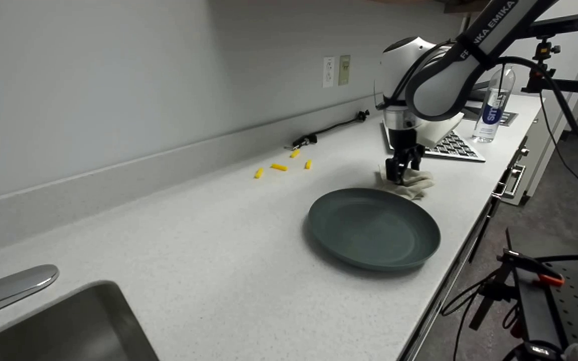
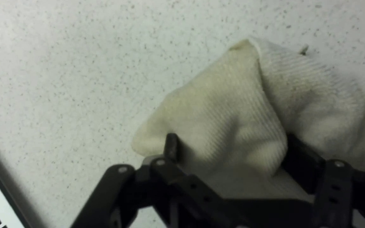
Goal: Wipe the grey plate using the towel on the countertop
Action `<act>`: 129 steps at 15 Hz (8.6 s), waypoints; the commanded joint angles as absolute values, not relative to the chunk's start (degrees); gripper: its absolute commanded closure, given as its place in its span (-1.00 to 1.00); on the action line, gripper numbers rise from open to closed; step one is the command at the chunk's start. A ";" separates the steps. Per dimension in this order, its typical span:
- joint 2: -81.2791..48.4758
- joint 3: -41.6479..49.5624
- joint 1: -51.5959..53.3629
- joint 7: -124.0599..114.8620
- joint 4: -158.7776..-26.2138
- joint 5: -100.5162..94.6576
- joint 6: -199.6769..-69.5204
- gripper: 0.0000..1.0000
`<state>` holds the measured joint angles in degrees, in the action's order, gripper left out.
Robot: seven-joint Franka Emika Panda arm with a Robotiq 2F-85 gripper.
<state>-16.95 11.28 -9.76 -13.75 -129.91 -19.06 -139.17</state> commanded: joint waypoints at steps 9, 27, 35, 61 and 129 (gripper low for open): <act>-12.78 12.07 -8.81 -11.09 -130.17 -14.63 -139.47 1.00; -3.32 1.02 -2.09 13.23 -132.14 7.45 -135.47 0.94; -12.38 -1.33 -1.75 13.02 -128.80 5.73 -128.78 0.94; -15.83 -1.71 -1.50 3.19 -126.11 -1.12 -134.82 0.94; -13.01 6.83 -2.28 -10.44 -125.07 -26.64 -126.91 0.94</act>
<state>-13.30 6.37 -2.64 -5.94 -124.09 -24.70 -122.14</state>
